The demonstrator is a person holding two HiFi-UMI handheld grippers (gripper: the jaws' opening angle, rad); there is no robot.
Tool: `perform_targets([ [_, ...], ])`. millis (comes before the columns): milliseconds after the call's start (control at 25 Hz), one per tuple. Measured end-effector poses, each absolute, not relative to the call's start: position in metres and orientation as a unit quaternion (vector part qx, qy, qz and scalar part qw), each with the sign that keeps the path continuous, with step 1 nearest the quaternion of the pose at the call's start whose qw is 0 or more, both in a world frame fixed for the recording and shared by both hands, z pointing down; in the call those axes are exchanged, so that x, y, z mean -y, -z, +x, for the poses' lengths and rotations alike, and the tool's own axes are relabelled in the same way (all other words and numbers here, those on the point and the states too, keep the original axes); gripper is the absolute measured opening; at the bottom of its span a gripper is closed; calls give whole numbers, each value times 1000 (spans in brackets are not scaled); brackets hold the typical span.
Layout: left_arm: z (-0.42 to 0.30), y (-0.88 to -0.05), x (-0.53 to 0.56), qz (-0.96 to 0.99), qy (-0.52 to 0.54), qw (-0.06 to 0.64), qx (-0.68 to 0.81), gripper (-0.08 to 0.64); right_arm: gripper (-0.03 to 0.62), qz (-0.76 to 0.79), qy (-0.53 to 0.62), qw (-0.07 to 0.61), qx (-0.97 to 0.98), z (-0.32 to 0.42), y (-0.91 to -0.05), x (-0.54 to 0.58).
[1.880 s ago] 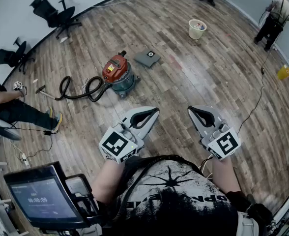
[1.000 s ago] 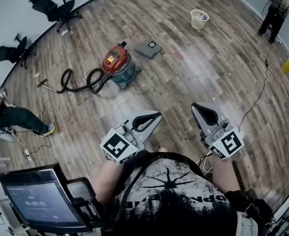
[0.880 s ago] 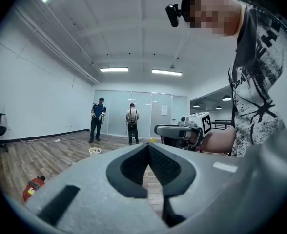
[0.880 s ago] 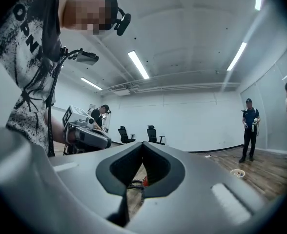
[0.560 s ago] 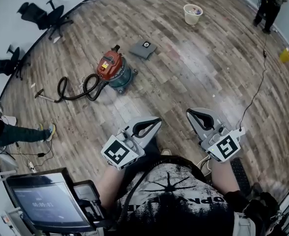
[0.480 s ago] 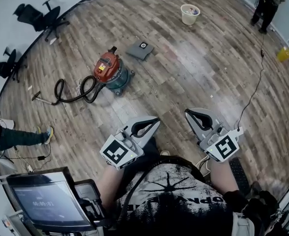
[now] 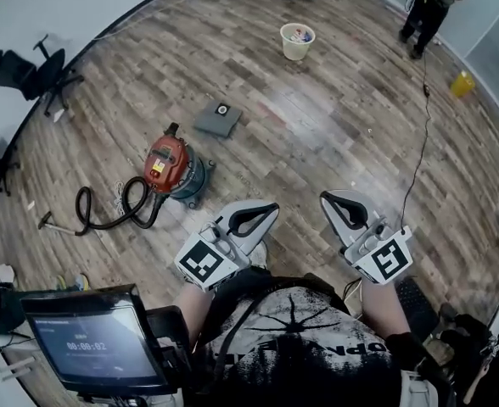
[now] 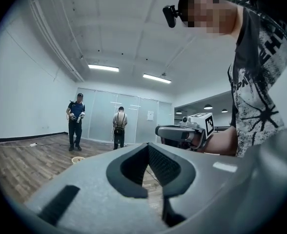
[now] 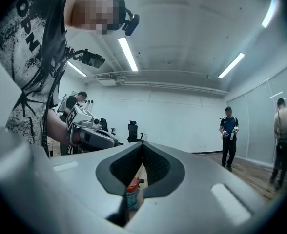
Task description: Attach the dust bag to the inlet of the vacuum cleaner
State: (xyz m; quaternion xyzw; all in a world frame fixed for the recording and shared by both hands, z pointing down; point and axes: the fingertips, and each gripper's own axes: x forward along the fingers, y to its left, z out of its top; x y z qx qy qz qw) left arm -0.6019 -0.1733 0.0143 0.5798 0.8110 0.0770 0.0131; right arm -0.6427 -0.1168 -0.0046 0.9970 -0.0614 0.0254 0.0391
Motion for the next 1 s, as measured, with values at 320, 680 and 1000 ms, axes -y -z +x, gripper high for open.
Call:
perform_targets([
  [320,-597,-9,163,572,-62,16,-818,3,6,997,-12,46,53,-651,13,115],
  [680,-520,-22,108,562,-85,16,-823,3,6,996,-56,56,28,-576,-6,56],
  [1000,-480,-28,26,588,-69,12,-806,3,6,995,-19,52,80,-514,-6,-25],
])
